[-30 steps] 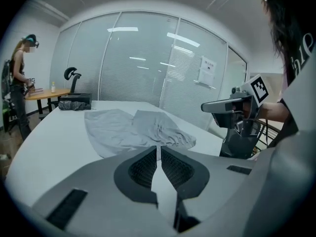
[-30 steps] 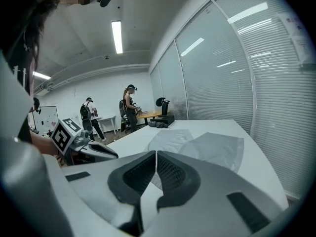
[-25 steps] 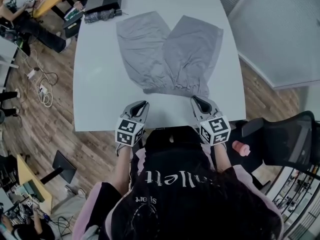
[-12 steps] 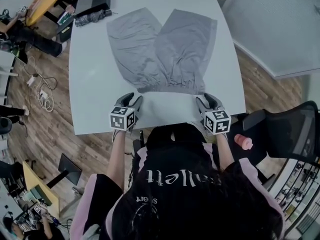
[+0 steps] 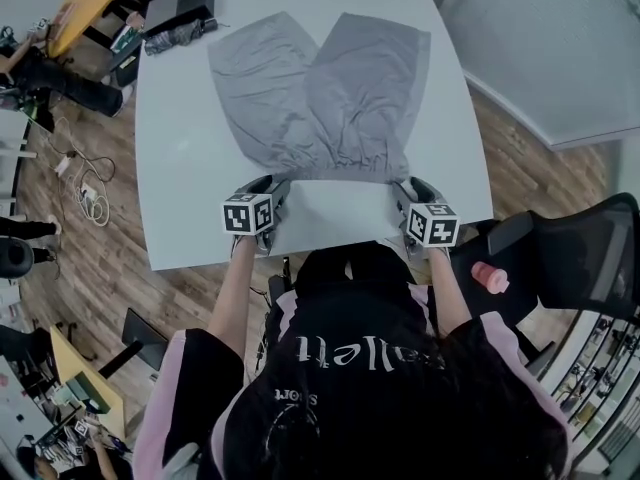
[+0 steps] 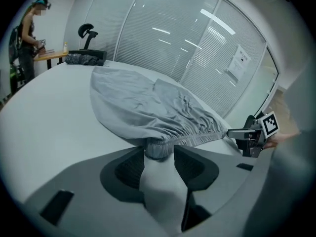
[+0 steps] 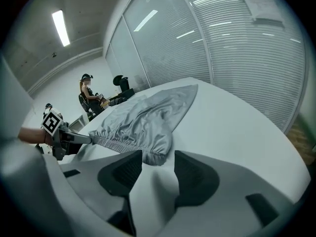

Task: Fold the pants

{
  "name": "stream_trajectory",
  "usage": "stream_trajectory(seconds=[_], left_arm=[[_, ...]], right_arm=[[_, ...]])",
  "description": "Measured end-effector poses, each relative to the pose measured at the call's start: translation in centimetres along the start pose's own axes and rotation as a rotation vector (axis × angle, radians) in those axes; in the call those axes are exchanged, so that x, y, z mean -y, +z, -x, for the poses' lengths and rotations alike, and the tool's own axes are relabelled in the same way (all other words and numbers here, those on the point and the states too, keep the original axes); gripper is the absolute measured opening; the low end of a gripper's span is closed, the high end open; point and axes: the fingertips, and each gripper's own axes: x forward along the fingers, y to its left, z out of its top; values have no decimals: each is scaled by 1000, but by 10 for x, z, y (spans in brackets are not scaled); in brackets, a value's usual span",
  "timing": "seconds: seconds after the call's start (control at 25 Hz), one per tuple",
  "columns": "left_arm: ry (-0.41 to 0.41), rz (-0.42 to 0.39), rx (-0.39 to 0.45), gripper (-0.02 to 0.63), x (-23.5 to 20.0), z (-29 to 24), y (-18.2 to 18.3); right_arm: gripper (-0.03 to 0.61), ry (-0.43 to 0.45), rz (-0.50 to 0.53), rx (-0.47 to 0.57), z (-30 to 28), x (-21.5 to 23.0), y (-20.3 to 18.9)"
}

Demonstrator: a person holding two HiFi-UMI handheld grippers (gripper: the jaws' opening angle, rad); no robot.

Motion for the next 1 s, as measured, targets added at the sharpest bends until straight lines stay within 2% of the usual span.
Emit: stream_trajectory(seconds=[0.16, 0.24, 0.44, 0.56, 0.76, 1.0], left_arm=[[2, 75, 39, 192, -5, 2, 3], [8, 58, 43, 177, -5, 2, 3], [8, -4, 31, 108, 0, 4, 4], [-26, -7, 60, 71, 9, 11, 7], [-85, -40, 109, 57, 30, 36, 7], [-89, -185, 174, 54, 56, 73, 16]], right_arm=[[179, -40, -1, -6, -9, 0, 0], [108, -40, 13, -5, -9, -3, 0], [69, -16, 14, -10, -5, -8, -2], [54, 26, 10, -4, 1, -16, 1], [44, 126, 5, 7, 16, -32, 10], [44, 242, -28, 24, 40, -49, 21]])
